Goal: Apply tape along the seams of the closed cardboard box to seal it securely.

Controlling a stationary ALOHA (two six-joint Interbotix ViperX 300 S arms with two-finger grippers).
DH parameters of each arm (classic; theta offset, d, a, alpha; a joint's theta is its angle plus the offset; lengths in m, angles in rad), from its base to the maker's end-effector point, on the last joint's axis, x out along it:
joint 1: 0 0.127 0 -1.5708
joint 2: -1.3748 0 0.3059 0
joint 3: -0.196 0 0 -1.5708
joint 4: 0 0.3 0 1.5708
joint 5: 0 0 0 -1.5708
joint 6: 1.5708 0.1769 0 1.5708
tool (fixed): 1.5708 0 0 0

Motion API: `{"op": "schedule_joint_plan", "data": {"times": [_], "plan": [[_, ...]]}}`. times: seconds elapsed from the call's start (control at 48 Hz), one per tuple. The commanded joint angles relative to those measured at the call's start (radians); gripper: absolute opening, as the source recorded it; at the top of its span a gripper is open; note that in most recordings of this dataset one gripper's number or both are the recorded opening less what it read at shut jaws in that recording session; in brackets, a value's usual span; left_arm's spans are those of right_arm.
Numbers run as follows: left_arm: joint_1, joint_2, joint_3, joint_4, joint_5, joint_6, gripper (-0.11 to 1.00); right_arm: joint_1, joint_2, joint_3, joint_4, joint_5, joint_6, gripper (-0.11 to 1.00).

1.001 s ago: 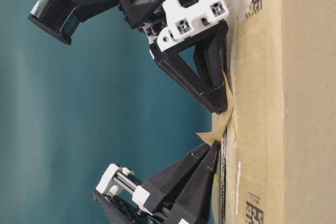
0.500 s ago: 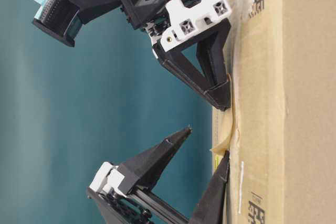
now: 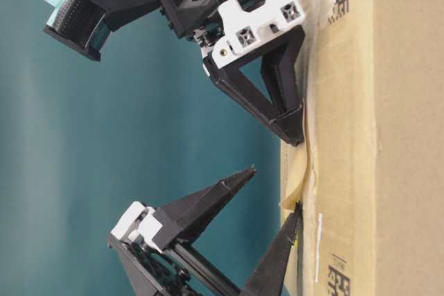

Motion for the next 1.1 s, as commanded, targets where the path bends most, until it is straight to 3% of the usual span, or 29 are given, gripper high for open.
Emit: {"op": "schedule_joint_plan", "data": {"times": [0.0, 0.334, 1.084], "plan": [[0.008, -0.006, -0.020, 0.002, 0.020, 0.003, 0.63, 0.002, -0.009, -0.006, 0.003, 0.006, 0.002, 0.42], [0.008, -0.021, -0.031, 0.005, 0.112, 0.003, 0.63, 0.002, -0.009, -0.006, 0.003, 0.014, 0.002, 0.42], [0.009, -0.115, 0.031, 0.005, 0.118, -0.002, 0.63, 0.002, -0.009, -0.006, 0.003, 0.014, 0.002, 0.42]]}}
